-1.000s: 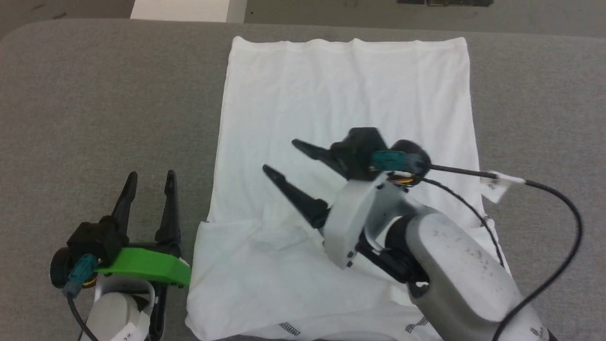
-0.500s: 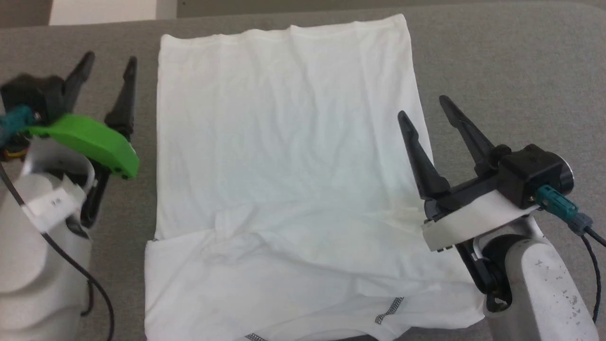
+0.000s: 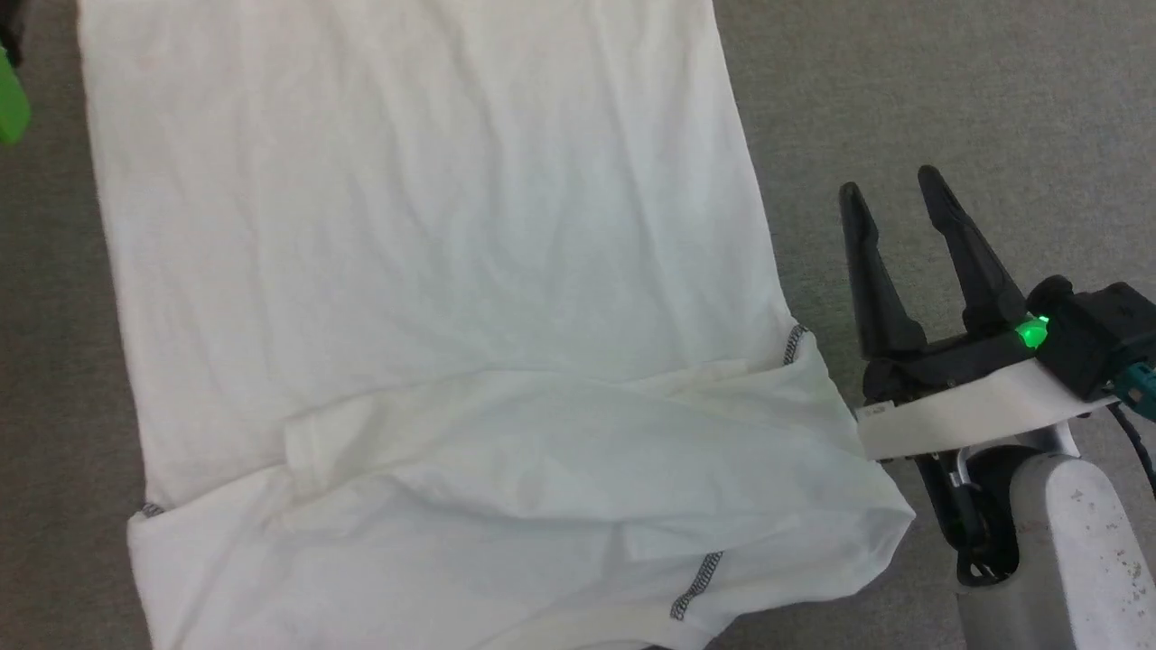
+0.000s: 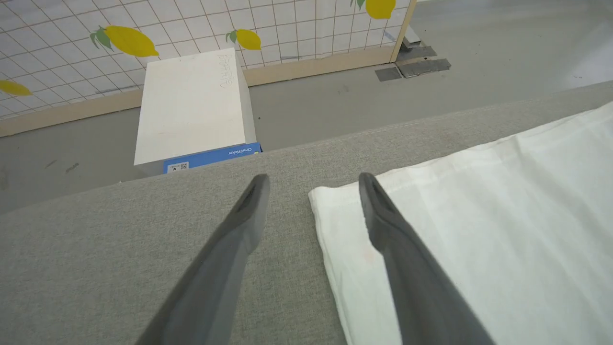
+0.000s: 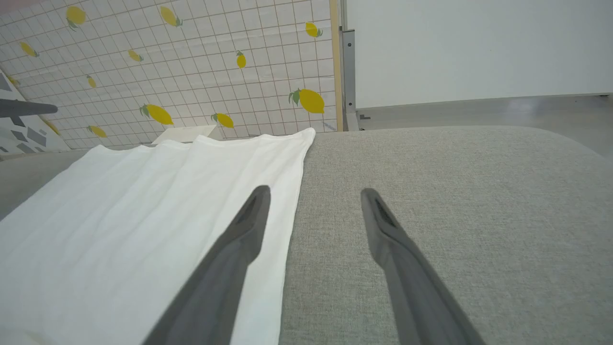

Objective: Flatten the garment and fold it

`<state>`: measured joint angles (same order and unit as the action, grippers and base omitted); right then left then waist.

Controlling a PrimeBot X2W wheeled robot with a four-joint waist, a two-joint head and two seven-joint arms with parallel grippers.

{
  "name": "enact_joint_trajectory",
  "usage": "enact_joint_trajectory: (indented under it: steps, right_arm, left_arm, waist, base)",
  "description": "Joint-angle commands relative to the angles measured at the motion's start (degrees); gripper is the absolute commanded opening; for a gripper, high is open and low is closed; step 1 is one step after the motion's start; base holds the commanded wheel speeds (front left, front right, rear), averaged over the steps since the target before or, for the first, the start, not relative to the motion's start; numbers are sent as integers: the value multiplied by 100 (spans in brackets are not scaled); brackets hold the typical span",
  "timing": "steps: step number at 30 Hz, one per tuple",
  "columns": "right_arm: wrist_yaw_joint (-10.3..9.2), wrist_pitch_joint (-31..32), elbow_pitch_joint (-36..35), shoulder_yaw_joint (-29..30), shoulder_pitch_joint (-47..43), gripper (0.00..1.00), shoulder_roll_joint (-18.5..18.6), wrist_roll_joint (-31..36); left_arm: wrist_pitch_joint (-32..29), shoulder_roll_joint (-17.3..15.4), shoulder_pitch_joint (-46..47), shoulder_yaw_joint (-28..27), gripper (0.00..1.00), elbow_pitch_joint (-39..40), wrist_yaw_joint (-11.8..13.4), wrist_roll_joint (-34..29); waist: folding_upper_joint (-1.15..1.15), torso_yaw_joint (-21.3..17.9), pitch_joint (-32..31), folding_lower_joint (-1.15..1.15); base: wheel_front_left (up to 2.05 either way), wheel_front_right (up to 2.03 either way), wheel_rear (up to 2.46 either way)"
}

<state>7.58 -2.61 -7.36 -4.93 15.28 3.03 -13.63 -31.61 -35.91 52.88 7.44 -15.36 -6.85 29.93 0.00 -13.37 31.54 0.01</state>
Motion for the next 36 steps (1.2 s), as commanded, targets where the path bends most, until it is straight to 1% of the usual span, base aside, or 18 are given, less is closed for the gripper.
enact_joint_trajectory:
  steps: [1,4,5,8,14,17,18,19,20,23,25,27,29,31,33,36]
  right_arm:
    - [-9,-59,7,-5,-35,100,-14,-47]
    - [-9,-105,-12,-14,-36,100,-14,-90]
    - [-9,-127,-16,-28,-33,100,-14,-111]
    - [-9,-161,-12,-64,-28,100,-14,-172]
    - [-9,-162,25,-104,25,100,-14,-195]
    - [-9,-136,22,-134,76,100,-14,-176]
    - [-9,-118,18,-148,94,100,-14,-165]
    - [-9,-91,17,-157,111,100,-14,-151]
    - [-9,-40,17,-174,152,100,-15,-112]
    - [-9,149,5,-229,465,100,-15,79]
    - [-9,330,33,-255,884,100,-15,311]
    - [-9,506,113,-286,1445,100,-15,473]
    - [-9,724,346,-266,2078,100,-15,545]
    - [-9,933,740,-177,2735,100,-15,497]
    - [-9,1222,1307,-71,3365,100,-15,321]
    - [-9,1824,2328,138,4250,100,-15,102]
  left_arm:
    - [-211,-101,180,-49,100,-13,90,39]
    - [-674,-207,386,-109,100,-4,427,-15]
    - [-836,-227,441,-135,100,-9,588,-45]
    - [-1293,-250,526,-149,100,42,863,-38]
    - [-1914,-332,452,-104,100,218,1229,-97]
    - [-2043,-405,365,-76,100,321,1324,-163]
    - [-2053,-408,341,-70,46,371,1332,-161]
    - [-2043,-399,327,-52,11,420,1303,-147]
    - [-2048,-386,301,-28,0,461,1261,-116]
    - [-1966,-339,274,24,0,552,1175,-77]
    - [-1811,-290,285,86,0,588,1112,-105]
    - [-1610,-199,329,159,0,588,1041,-129]
    - [-1400,-78,386,237,0,541,973,-145]
    - [-1151,70,454,311,0,471,919,-162]
    - [-960,224,531,393,0,374,863,-163]
    - [-685,460,686,505,0,244,774,-148]
  waist:
    - [0,-495,572,-1]
    - [0,-532,719,-1]
    - [0,-546,757,-1]
    - [0,-564,844,-1]
    - [0,-530,920,-1]
    - [0,-513,924,-1]
    - [0,-501,924,-1]
    - [0,-486,924,-1]
    - [0,-464,923,-1]
    - [0,-387,913,-1]
    - [0,-302,897,-1]
    - [0,-183,873,-1]
    - [0,-52,840,-1]
    - [0,93,805,-1]
    - [0,238,794,-1]
    - [0,457,824,-1]
  base:
    - [0,0,0]
    - [0,0,0]
    - [0,0,0]
    - [0,0,0]
    - [0,0,0]
    - [0,0,0]
    - [0,0,0]
    - [0,0,0]
    - [0,0,0]
    - [0,0,0]
    - [0,0,0]
    - [0,0,0]
    - [0,0,0]
    - [0,0,0]
    - [0,0,0]
    - [0,0,0]
